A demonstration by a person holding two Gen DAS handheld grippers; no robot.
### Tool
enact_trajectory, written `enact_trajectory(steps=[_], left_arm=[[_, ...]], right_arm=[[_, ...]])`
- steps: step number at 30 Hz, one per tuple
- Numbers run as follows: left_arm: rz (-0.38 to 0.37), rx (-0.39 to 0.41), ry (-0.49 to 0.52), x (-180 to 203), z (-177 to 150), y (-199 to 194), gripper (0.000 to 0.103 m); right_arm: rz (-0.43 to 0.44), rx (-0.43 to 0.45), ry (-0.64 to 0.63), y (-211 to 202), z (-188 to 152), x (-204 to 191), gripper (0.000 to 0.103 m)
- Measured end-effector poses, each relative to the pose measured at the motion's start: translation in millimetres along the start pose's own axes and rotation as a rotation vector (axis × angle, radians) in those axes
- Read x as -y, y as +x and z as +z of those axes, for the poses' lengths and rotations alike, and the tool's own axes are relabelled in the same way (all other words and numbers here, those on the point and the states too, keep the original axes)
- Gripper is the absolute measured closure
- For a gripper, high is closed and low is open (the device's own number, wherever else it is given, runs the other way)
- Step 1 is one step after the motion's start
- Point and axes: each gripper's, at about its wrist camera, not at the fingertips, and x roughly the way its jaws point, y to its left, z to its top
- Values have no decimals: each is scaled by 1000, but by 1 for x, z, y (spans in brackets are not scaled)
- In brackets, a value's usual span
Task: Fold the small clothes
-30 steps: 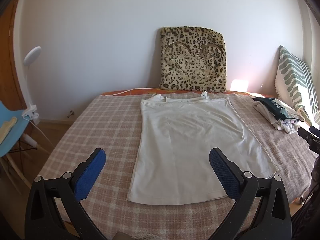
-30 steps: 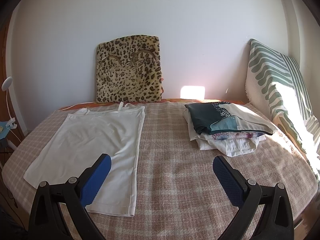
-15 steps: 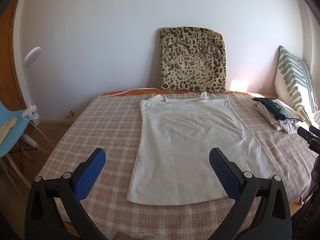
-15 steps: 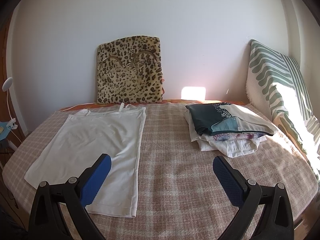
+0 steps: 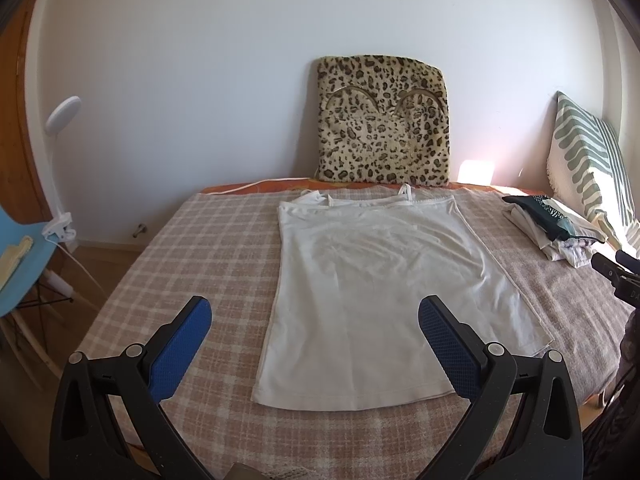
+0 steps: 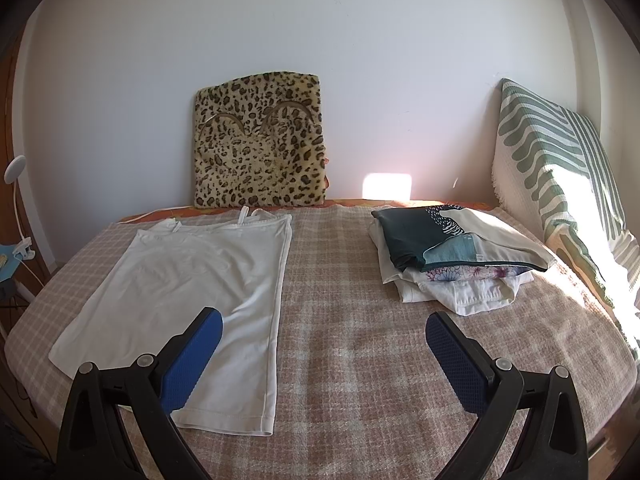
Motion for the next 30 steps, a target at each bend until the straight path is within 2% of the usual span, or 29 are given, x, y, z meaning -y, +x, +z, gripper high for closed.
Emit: enact_trajectory(steps=[30], left_arm=[[-8, -5, -6, -1, -2, 0, 0]], right_arm=[[1, 1, 0, 0, 0, 1, 0]])
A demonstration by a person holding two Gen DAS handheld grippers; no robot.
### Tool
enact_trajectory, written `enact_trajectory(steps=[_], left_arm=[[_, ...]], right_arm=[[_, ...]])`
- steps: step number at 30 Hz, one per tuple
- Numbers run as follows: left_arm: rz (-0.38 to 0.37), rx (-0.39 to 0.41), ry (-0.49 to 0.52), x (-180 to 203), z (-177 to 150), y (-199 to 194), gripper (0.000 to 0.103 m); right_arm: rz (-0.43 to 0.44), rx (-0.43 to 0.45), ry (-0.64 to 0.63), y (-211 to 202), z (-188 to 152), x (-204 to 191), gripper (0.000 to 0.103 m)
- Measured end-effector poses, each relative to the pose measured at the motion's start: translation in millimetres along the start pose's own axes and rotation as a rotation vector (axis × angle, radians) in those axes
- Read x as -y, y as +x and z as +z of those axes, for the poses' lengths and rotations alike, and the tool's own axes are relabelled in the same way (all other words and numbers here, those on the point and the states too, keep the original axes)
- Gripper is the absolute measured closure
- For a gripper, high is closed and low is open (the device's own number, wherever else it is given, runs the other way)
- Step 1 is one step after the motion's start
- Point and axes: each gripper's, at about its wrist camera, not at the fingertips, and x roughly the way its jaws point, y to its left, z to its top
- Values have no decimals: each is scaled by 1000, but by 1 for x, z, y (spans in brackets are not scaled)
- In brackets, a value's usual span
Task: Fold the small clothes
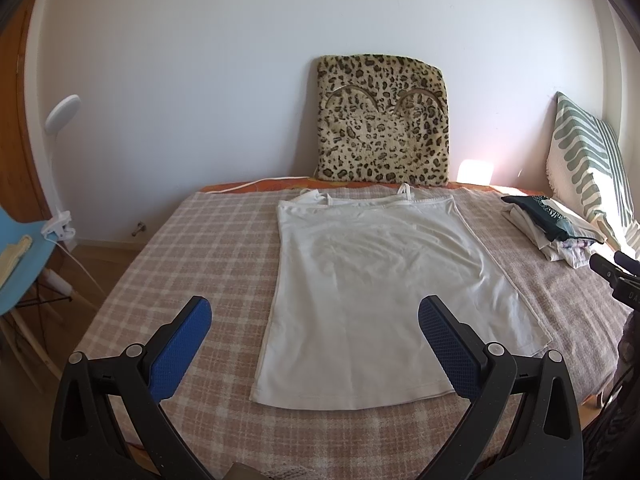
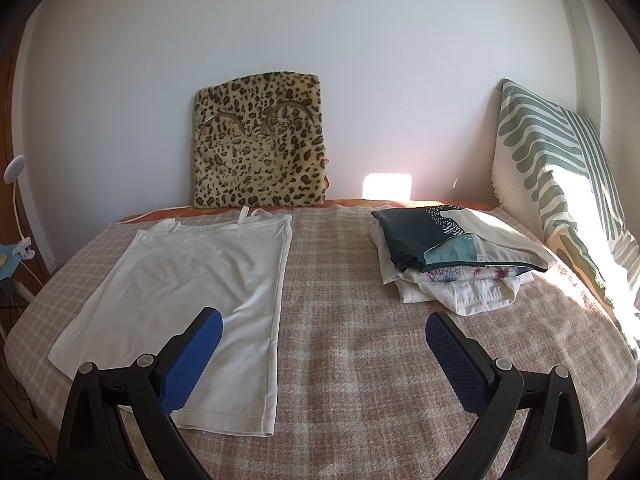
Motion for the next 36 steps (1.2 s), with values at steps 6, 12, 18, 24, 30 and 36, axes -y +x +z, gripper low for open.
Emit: enact_trajectory(steps=[6, 12, 18, 24, 30, 36], left_arm=[[-3, -9, 1, -3, -2, 2, 0], [-35, -77, -11, -10, -5, 15, 0], [-20, -133, 41, -15, -7, 29, 0], [-80, -282, 20, -36, -13, 59, 5], [-127, -344, -34, -54, -28, 77, 24], [-124, -349, -17, -61, -35, 83, 38]], right_arm=[[-3, 6, -6, 0, 1, -1, 0], [-3, 7, -11, 2, 0, -4, 0], [5, 5, 1, 5, 1, -5, 0], [33, -2, 6, 8, 3, -11, 0], [82, -9, -6, 12, 7, -25, 0], [160, -59, -55, 26, 21, -53, 0]])
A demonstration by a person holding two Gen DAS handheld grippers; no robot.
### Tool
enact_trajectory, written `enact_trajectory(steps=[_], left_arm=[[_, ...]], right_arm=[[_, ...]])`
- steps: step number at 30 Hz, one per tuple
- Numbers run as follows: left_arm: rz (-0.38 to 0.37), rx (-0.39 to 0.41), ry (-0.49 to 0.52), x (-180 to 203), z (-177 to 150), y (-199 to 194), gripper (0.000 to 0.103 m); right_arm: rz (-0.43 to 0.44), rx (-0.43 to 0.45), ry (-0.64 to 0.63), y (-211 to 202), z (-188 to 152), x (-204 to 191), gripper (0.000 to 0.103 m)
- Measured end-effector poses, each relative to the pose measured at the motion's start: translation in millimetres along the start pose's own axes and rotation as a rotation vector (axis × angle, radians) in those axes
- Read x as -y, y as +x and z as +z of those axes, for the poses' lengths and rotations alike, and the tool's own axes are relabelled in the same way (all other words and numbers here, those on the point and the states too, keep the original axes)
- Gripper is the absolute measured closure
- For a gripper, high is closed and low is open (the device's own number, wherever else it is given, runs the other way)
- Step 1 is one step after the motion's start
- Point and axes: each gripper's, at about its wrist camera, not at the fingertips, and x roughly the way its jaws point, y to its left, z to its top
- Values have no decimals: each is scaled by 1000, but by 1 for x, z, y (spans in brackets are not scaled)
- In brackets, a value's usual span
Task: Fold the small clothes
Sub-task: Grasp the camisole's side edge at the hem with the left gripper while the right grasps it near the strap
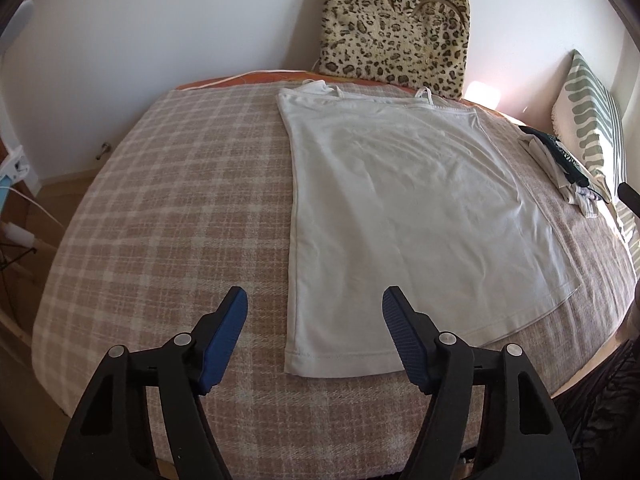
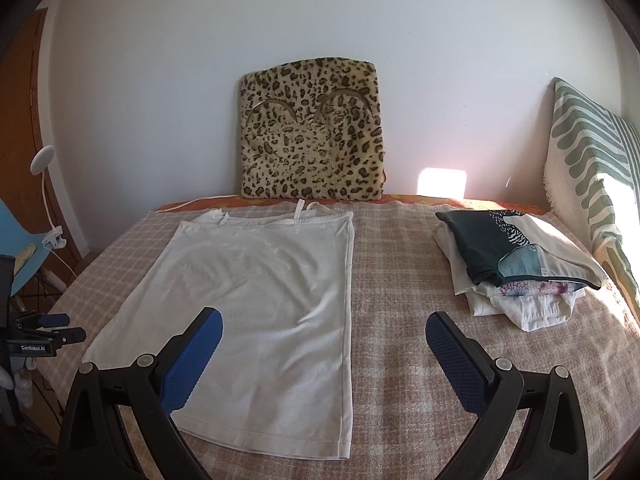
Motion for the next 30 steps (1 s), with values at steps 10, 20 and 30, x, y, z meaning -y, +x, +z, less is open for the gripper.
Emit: enact_trajectory(steps=[10, 20, 30], left_arm=[[-142, -44, -119, -26, -12, 14, 65], [-189, -63, -145, -34, -17, 24, 76], [-203, -67, -155, -39, -19, 37, 76]], right_arm=[[154, -54, -193, 64, 59, -84, 0], [318, -213, -218, 155, 106, -156, 1], [390, -403, -151, 241, 131, -252, 25]])
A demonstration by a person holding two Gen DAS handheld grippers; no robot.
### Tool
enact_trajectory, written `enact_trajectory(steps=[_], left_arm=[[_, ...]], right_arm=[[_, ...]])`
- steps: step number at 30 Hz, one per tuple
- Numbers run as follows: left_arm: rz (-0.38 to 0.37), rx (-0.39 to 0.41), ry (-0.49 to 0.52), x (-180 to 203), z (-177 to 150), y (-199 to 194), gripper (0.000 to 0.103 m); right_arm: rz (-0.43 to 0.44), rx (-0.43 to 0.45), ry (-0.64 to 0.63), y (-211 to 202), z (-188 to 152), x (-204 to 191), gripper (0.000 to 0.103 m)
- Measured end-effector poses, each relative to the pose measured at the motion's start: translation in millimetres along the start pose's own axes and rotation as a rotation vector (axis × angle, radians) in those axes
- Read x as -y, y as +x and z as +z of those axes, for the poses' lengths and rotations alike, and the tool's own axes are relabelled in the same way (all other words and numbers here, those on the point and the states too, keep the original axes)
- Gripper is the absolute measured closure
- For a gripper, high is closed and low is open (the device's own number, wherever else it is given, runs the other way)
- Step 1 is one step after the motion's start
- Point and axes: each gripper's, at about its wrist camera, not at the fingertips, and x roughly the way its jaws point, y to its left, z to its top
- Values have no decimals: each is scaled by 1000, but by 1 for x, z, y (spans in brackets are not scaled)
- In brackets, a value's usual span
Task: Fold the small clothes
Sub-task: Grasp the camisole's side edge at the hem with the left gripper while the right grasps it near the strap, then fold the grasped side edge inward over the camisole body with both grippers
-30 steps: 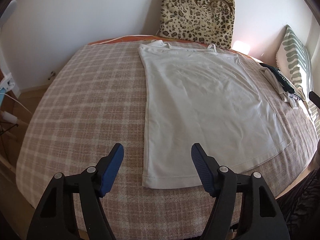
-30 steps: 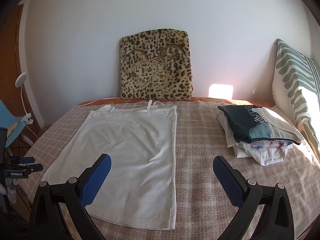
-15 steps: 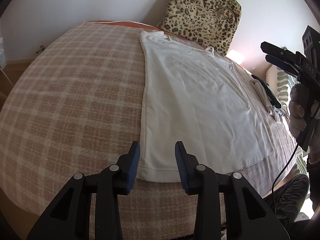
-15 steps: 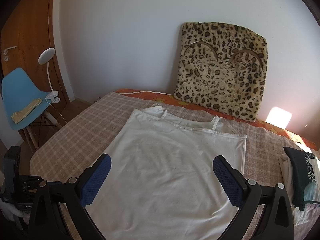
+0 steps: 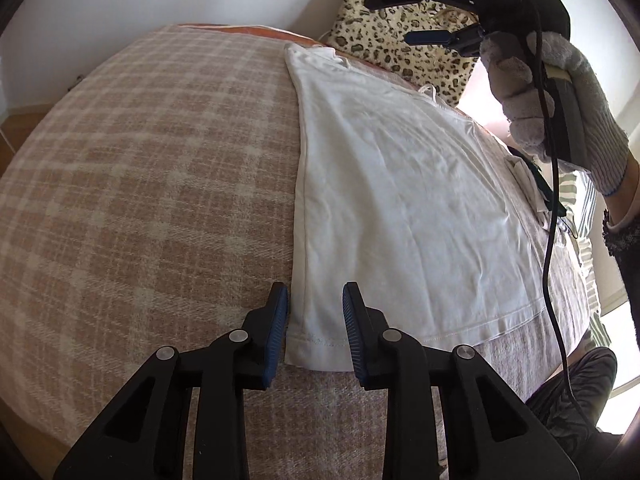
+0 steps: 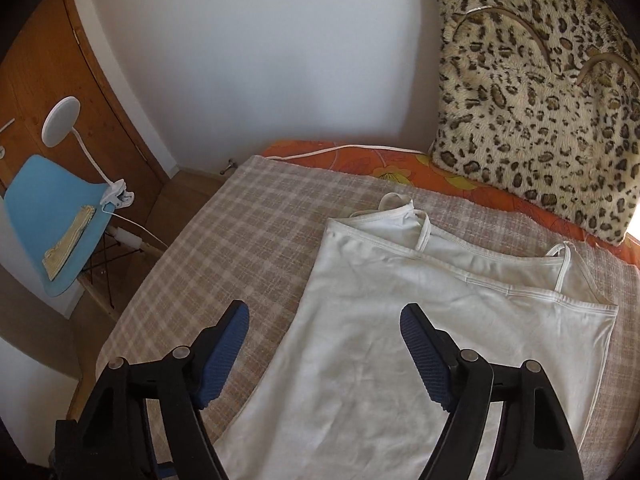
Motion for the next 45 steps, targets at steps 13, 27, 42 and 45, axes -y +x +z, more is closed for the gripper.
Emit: enact_trajectory(steps=[13, 27, 42, 45], left_arm=[[-36, -1, -9, -8, 1, 2, 88], [-71, 3, -15, -13, 8, 5, 98], [-138, 57, 8, 4, 15, -6, 101], [-158, 81, 36, 15, 18, -12, 101]], right_arm=[[-48, -115, 20, 111, 48, -36, 46], [-189, -194, -45, 184, 65, -56, 70], [-251, -164, -59, 179, 70, -57, 95], [-255, -138, -59, 156, 66, -52, 95]])
